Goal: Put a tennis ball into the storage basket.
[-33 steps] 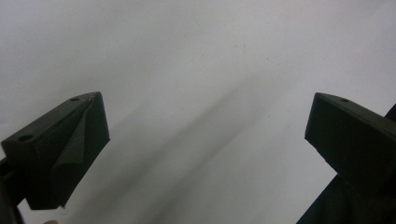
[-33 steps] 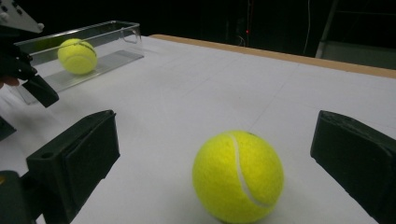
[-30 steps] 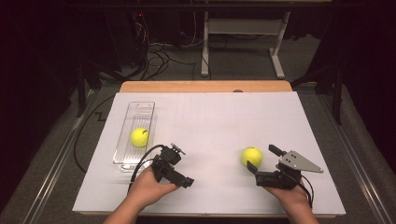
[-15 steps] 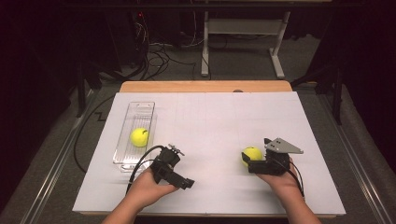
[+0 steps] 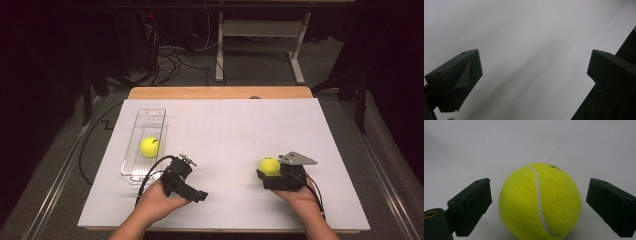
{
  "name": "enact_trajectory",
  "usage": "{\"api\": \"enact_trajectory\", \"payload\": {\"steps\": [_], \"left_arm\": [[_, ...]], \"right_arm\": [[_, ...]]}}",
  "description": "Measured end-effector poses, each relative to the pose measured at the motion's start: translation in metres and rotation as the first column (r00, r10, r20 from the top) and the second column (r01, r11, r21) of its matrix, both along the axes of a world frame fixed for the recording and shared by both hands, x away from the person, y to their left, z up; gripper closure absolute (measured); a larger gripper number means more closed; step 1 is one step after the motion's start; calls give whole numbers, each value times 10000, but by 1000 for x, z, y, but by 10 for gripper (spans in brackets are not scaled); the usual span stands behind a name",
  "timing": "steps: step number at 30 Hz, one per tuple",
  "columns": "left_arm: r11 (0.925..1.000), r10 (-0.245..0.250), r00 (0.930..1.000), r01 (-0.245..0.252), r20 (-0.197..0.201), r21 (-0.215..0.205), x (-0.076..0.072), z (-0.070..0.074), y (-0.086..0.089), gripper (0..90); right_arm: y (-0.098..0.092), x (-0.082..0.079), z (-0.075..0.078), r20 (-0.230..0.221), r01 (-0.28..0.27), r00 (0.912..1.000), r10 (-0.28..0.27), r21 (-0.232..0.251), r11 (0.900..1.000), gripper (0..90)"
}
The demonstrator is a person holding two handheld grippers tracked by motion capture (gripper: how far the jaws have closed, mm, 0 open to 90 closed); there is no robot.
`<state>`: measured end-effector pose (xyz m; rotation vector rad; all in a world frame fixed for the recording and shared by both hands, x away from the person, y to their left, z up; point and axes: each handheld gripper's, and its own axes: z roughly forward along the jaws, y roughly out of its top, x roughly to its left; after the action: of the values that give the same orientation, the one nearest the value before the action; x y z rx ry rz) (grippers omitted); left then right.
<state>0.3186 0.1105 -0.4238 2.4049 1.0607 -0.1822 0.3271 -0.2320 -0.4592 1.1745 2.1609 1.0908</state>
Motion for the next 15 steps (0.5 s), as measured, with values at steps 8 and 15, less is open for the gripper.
{"api": "enact_trajectory", "payload": {"steps": [8, 15], "left_arm": [[10000, -70, 10000, 70, 6, -4, -1, 1, -1, 8], [10000, -21, 10000, 21, 94, 40, -2, 2, 0, 9]], "right_arm": [[0, -2, -2, -423, -2, 9991, -1, -75, 10000, 139], [3, -2, -6, -616, -74, 9981, 52, -354, 9993, 187]]}}
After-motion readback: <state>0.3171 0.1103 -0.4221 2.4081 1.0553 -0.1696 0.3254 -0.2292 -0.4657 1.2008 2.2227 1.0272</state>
